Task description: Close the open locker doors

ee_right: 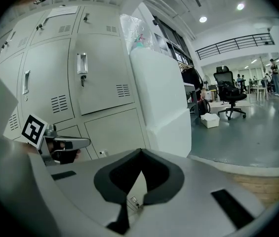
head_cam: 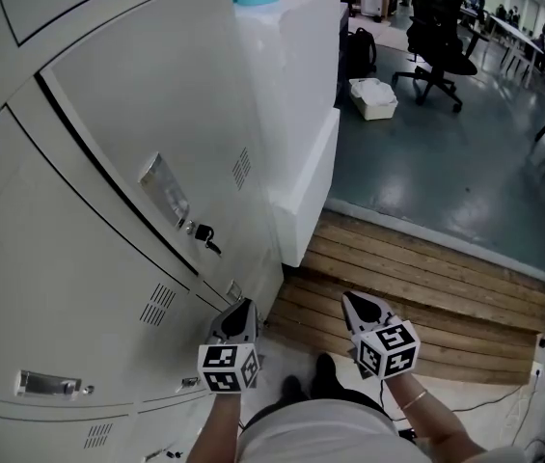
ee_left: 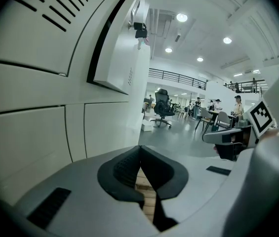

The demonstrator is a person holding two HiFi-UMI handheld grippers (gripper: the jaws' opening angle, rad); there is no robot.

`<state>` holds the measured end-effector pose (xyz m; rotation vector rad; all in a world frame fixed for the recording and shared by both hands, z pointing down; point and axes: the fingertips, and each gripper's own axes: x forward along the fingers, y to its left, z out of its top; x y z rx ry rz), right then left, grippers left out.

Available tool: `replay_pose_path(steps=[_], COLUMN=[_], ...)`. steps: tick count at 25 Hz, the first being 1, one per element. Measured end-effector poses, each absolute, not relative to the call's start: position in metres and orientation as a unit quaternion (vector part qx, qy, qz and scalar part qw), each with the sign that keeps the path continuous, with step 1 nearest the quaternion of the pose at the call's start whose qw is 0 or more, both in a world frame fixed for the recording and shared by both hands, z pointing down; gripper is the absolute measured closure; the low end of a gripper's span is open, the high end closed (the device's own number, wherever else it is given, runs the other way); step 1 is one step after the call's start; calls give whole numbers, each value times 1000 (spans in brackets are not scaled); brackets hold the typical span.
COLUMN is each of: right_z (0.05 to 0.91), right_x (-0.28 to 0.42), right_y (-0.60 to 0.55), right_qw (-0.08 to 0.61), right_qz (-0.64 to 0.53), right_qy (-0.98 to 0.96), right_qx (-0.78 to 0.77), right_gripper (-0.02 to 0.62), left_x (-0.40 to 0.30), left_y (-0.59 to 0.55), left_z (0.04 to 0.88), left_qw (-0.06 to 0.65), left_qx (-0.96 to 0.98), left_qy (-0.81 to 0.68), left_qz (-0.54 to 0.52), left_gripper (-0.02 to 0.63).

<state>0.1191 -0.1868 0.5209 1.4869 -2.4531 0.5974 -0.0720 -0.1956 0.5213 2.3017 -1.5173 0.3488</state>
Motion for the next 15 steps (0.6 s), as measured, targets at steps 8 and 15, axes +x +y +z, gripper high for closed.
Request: replay_pose_path(steps=[8,15], right_z=[526,531], right_x=[116,110], right_y=[-190,-191], right_qw=[109,123], right_qz=[208,206], right_qy=[-831,-835], right_qx=[504,496], right_gripper=[592,592], left_x=[-73,-77], left_y=[-197,-200], left_z=[525,526], left_qw=[183,186], left_qx=[813,810], left_qy=[-539,-543], left_qz=[124,123], left_gripper=[586,586])
